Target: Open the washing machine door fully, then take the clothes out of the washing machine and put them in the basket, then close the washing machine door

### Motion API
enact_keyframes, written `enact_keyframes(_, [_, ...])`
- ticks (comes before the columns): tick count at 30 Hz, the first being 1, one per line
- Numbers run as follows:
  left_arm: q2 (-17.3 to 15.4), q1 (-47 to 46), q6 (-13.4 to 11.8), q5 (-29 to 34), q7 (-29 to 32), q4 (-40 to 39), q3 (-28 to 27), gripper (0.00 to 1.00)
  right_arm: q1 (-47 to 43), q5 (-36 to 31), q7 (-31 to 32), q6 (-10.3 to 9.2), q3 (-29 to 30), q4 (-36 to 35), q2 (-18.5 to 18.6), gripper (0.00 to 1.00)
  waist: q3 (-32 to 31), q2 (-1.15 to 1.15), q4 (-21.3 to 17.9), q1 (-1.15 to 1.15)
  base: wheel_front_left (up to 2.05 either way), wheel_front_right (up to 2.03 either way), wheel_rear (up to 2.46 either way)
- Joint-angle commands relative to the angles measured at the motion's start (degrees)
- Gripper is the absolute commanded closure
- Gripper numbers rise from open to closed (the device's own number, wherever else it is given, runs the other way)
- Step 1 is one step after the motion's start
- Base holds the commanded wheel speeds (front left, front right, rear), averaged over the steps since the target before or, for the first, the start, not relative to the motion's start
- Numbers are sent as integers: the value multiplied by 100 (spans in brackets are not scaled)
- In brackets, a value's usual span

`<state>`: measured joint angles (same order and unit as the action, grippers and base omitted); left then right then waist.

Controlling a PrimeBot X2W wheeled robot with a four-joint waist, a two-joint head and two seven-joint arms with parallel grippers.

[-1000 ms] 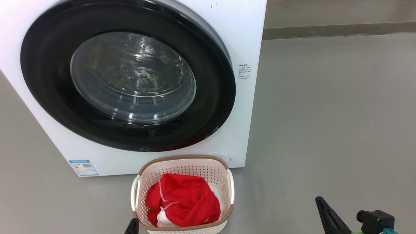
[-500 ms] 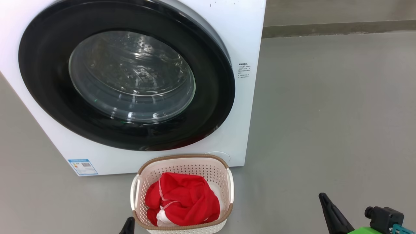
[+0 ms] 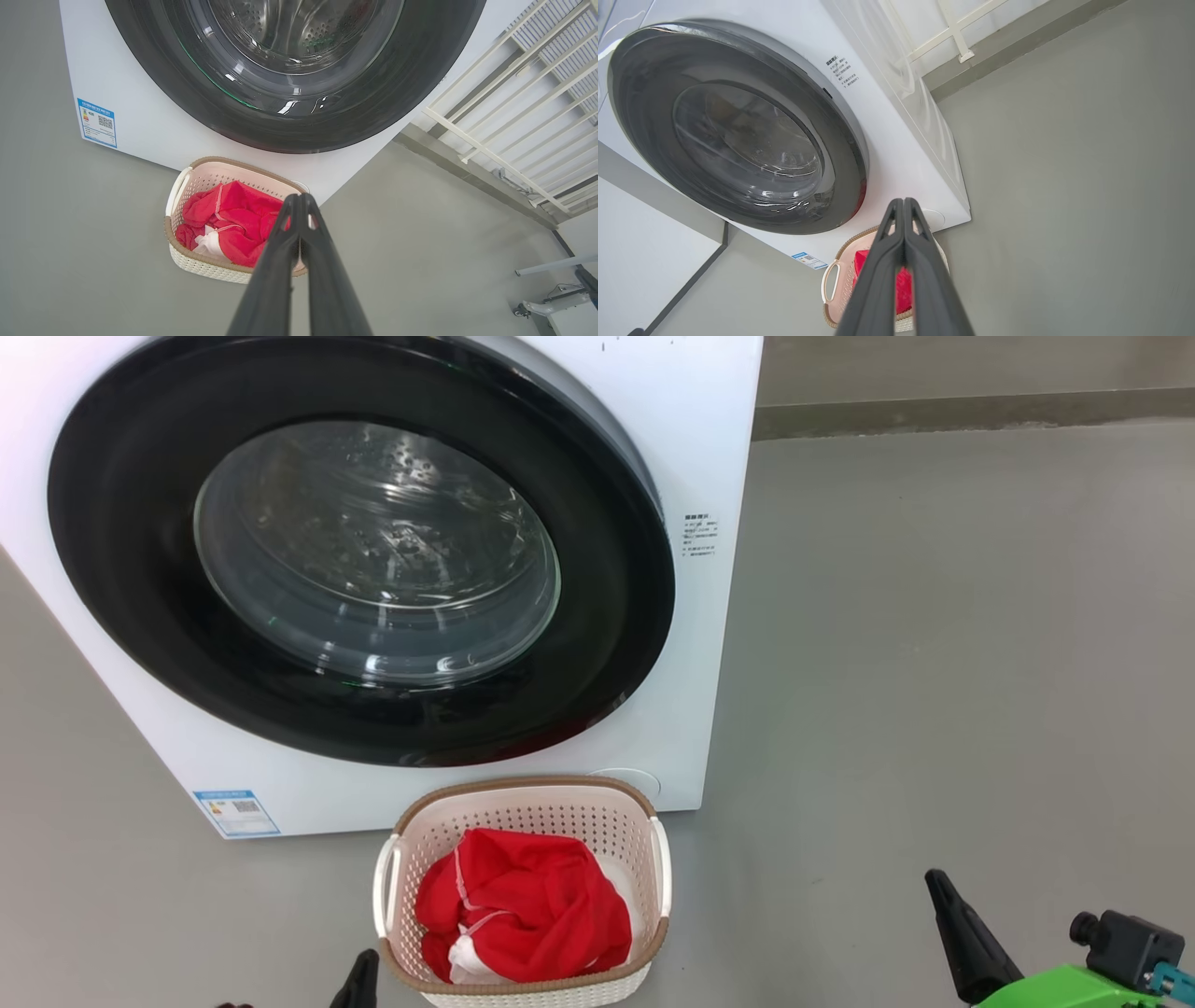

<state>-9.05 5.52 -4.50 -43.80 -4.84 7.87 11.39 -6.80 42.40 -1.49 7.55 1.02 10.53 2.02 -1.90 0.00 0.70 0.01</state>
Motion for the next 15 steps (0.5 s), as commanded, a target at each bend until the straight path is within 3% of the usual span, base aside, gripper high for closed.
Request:
enact_keyframes(1, [-29,-277,50,-118,15,-99,-145,100,274,129,9,-2,-6,-123,94,100,2,0,-1,0,0,0,0])
enact_keyframes(15, [55,-426,248,-960,176,19,-390,100,447,995,112,-3,50,-45,121,100,37,0,-13,0,0,0,0])
